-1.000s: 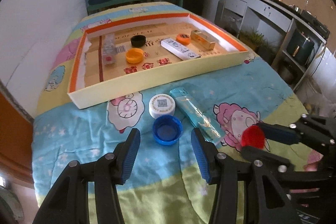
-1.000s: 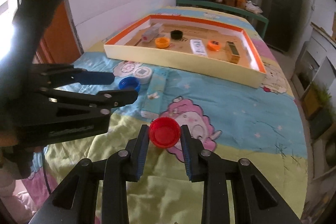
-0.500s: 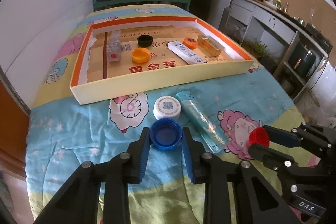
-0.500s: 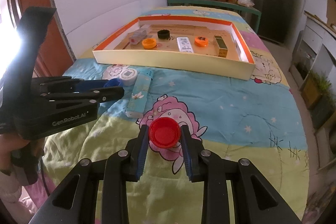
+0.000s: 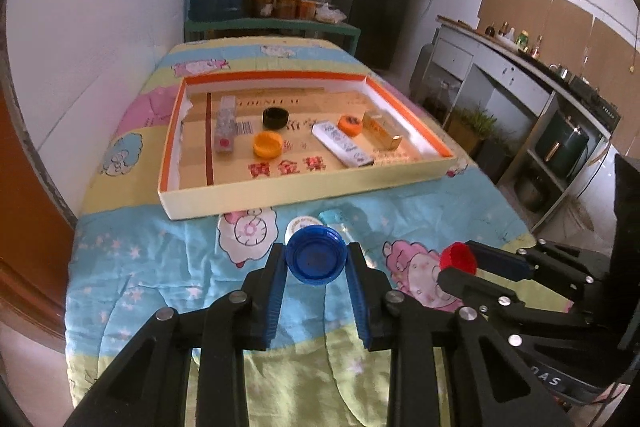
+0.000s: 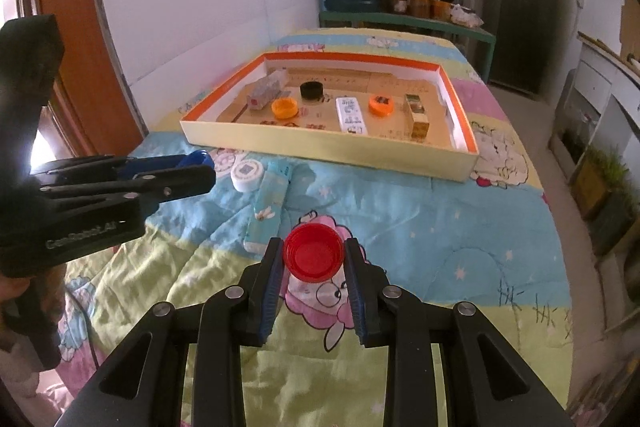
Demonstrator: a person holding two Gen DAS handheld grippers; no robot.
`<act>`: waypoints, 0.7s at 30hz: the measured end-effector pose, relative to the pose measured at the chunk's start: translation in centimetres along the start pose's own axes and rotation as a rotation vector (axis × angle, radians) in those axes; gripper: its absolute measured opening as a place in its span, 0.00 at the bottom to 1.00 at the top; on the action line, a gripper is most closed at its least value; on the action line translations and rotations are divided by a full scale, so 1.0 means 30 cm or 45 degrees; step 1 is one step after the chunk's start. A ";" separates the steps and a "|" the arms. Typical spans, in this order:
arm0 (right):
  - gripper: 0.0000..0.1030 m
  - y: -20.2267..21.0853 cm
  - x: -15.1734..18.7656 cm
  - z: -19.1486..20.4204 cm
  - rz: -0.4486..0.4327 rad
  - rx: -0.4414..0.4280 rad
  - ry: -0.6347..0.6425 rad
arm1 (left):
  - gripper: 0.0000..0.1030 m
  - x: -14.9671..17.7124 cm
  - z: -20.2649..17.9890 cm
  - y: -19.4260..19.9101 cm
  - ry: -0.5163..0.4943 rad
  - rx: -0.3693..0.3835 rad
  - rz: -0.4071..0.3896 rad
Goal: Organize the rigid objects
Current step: 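Carry the blue cap with the left tool while the right tool carries the red cap over the box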
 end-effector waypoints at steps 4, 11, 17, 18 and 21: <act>0.29 0.010 -0.029 -0.001 -0.018 0.006 0.013 | 0.29 -0.021 0.000 0.023 0.010 0.012 -0.027; 0.29 0.026 -0.087 -0.009 -0.054 0.029 0.044 | 0.29 -0.062 -0.003 0.041 0.010 0.023 -0.056; 0.29 0.039 -0.129 -0.036 -0.081 0.064 0.056 | 0.29 -0.109 0.007 0.045 0.010 0.011 -0.090; 0.29 0.039 -0.135 -0.041 -0.083 0.069 0.057 | 0.29 -0.118 0.015 0.044 0.014 0.008 -0.095; 0.29 0.038 -0.152 -0.063 -0.086 0.085 0.057 | 0.29 -0.145 0.030 0.044 0.018 -0.005 -0.109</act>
Point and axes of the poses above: each gripper's, at about its wrist camera, not at the fingertips, and y roughly against the way its jaws point, z to its left, x to its underside, the point moved 3 cm from there along -y, roughly the way its jaws point, and after that the axes turned 7 degrees about y, right-handed, at the moved point
